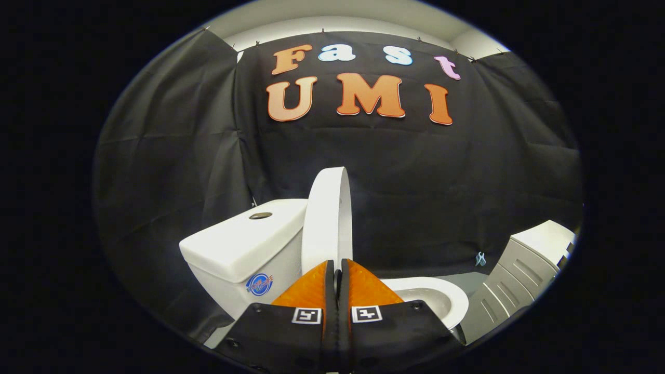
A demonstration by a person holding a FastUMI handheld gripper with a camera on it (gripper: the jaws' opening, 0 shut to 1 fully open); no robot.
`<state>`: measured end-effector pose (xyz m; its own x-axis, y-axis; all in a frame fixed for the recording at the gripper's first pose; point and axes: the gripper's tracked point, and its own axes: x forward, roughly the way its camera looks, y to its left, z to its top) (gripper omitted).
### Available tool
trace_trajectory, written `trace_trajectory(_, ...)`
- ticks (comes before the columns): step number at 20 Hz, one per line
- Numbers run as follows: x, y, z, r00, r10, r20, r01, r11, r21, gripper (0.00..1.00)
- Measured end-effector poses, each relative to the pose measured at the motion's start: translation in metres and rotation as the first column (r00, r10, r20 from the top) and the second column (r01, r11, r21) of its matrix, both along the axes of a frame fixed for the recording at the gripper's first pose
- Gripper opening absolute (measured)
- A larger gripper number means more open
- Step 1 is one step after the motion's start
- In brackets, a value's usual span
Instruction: Open the toilet lid.
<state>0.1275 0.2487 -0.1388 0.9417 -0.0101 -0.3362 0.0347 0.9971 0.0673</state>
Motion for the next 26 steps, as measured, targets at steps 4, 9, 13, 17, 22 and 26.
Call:
trace_trajectory(4, 0.005, 0.015, 0.003, 1.000, -0.017, 0.009, 0.018, 1.000, -0.026, 0.08)
trace_trajectory(9, 0.006, 0.041, 0.001, 1.000, 0.014, 0.005, -0.014, 0.996, -0.086, 0.08)
trace_trajectory(13, 0.008, 0.056, 0.000, 1.000, 0.016, 0.007, -0.015, 0.992, -0.123, 0.08)
trace_trajectory(17, 0.013, 0.065, 0.001, 1.000, 0.012, 0.004, -0.011, 0.987, -0.160, 0.08)
trace_trajectory(22, 0.012, 0.072, 0.002, 1.000, -0.001, 0.001, 0.001, 0.971, -0.239, 0.08)
trace_trajectory(26, 0.005, 0.070, 0.001, 1.000, 0.003, 0.019, 0.002, 0.971, -0.240, 0.08)
